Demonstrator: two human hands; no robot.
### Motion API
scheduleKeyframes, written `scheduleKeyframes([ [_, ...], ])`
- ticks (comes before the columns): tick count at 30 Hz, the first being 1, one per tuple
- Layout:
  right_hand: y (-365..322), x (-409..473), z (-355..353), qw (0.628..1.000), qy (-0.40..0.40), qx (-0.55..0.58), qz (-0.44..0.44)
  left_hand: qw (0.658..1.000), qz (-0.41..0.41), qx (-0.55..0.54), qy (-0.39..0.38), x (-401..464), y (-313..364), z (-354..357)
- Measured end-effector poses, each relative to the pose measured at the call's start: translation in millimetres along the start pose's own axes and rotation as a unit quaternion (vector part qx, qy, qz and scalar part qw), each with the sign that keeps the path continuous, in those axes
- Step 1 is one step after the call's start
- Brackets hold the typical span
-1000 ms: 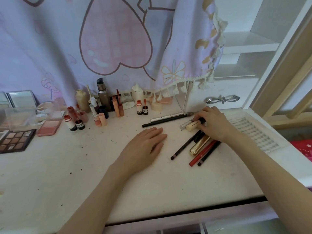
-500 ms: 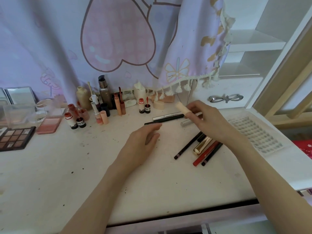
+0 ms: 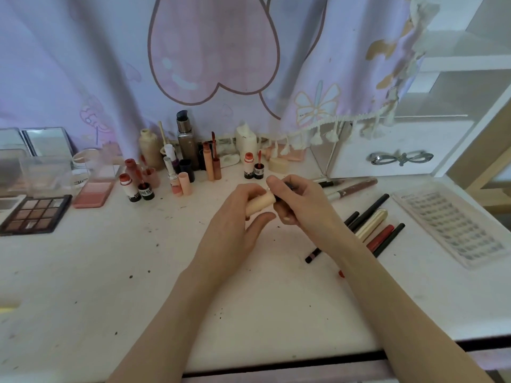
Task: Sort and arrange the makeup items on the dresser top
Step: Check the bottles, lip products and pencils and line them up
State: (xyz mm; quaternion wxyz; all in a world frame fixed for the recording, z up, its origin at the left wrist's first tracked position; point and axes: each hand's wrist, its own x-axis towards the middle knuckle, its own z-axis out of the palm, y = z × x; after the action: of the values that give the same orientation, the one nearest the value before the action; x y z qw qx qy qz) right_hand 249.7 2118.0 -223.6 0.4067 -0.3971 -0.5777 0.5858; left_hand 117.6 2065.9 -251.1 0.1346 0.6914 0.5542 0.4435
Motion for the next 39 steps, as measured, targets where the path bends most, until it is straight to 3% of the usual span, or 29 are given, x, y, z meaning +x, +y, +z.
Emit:
scheduleKeyframes([
  [7, 6, -3, 2, 0.999, 0.008, 0.022, 0.032, 0.998, -0.054, 0.039, 0.010, 4, 6, 3],
  [13, 7, -10, 4, 0.994, 0.001, -0.083, -0.075, 0.990, -0.127, -0.057, -0.011, 4, 5, 0],
  [16, 8, -11, 4, 0.995, 0.011, -0.072, -0.069, 0.987, -0.143, -0.075, -0.017, 6, 2, -3],
  [24, 7, -10, -1, 0.998, 0.049, -0.010, -0.047, 0.997, -0.055, -0.050, -0.030, 0, 1, -1],
  [31, 10, -12, -1, 0.999, 0.033, -0.008, -0.043, 0.993, -0.112, -0.028, -0.026, 3, 0, -3],
  [39, 11, -11, -4, 0.999, 0.016, 0.027, -0.038, 0.996, -0.082, -0.020, -0.017, 0, -2, -3],
])
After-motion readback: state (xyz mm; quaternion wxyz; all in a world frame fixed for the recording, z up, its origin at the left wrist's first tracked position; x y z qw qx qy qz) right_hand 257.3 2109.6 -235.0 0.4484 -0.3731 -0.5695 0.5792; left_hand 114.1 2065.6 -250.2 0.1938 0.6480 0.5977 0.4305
